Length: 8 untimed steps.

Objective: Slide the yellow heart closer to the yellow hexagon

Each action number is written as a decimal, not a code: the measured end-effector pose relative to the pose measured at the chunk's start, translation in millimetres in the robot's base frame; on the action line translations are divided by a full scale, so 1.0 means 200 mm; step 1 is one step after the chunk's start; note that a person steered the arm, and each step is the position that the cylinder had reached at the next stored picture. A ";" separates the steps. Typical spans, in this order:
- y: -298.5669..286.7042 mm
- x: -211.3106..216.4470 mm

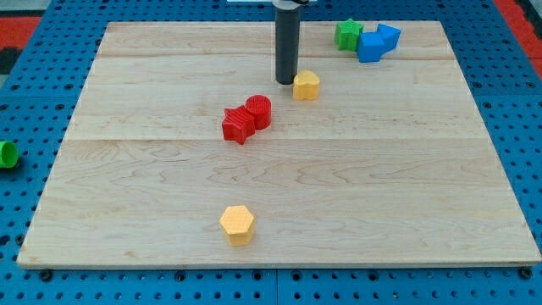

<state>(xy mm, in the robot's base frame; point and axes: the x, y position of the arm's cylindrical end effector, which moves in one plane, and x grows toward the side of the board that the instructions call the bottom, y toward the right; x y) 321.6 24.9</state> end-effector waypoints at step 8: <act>-0.01 0.51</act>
<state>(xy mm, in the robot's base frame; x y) 422.9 23.9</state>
